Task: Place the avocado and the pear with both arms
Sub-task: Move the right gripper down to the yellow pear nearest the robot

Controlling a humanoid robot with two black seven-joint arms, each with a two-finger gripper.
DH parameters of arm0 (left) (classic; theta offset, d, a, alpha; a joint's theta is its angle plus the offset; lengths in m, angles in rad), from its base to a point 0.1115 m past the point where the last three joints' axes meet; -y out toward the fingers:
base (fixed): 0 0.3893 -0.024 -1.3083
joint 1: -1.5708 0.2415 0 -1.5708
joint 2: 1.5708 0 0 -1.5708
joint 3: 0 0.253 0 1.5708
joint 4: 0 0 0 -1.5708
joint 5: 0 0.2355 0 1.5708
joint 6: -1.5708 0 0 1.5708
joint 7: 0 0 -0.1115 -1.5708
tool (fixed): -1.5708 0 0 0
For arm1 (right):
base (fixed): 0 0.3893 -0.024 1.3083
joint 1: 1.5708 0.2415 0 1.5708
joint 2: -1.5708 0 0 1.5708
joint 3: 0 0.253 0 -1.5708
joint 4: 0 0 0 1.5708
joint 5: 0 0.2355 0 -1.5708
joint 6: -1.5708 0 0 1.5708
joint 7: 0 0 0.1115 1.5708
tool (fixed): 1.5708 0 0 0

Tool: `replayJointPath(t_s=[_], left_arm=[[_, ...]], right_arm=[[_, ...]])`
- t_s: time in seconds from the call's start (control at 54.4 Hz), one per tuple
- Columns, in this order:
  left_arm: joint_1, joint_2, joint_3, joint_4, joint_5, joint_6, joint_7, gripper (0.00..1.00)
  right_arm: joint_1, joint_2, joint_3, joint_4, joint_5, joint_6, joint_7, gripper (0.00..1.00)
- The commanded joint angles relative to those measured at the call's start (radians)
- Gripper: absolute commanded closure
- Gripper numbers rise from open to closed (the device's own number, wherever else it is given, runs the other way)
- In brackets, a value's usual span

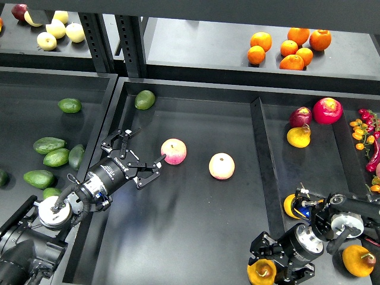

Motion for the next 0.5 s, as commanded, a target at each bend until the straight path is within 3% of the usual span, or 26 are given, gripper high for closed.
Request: replayJointPath(t_s=[0.0,0.11,0.221,0.478], left_arm=[[0.006,0.0,0.0,-0.005,0.0,0.0,0.0,0.01],[0.011,0.0,0.0,-0.007,0.009,0.0,0.0,0.01],[0.011,0.0,0.0,-0.008,0.015,0.0,0.0,0.01],[0.011,0.0,0.0,-0.01,0.015,0.0,0.0,0.01]], right_arm=[[-0.002,0.003,-0.001,-0.004,0.029,0.0,0.0,0.4],[-0.003,0.003,-0.002,-0.012,0.067,0.0,0.0,0.55],[-0.006,0.002,-0.005,-0.014,0.124,0.0,0.0,0.79],[-0.006,-0.014,-0.033,-0.006,0.165,0.0,0.0,0.91]])
